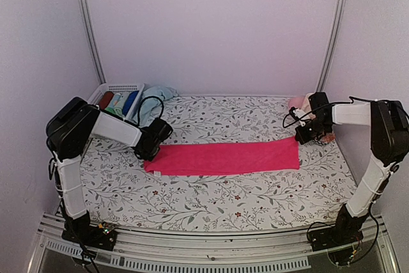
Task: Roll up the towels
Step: Smooth out the towel at the center of the board.
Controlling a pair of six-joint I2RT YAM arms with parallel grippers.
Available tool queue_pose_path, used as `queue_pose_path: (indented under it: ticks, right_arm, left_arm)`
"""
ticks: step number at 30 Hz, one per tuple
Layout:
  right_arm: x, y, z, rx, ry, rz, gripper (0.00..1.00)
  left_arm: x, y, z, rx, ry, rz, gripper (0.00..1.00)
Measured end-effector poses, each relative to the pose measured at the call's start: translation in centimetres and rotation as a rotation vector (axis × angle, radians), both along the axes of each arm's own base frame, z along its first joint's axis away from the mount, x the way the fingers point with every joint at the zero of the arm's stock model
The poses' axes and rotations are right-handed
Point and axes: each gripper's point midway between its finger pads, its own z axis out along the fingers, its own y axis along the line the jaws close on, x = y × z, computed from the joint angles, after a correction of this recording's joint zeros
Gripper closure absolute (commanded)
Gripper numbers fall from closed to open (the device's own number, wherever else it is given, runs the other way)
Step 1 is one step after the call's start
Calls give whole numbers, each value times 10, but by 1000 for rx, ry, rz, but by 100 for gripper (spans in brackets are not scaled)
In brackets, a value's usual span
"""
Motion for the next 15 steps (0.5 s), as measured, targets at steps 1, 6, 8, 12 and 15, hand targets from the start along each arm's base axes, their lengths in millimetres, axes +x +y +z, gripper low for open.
queue_pose_path:
  ticks: [1, 6, 8, 12, 15]
  right_arm:
    - [0, -1, -3, -6, 6, -4, 91]
    - [0, -6, -14, -33, 28, -21, 64]
    - [1, -7, -11, -40, 17, -15, 58]
    - [1, 5, 14, -39, -44, 41, 53]
    - [-4, 37, 49, -26, -140, 168, 52]
  left_arm:
    - [0, 2, 0, 0, -1, 6, 85]
    - [0, 11, 5, -17, -21, 32, 61]
    - [-1, 11, 11, -42, -30, 29, 51]
    - [-1, 6, 38, -111, -75, 9, 41]
    - [2, -4, 65, -187, -121, -26, 42]
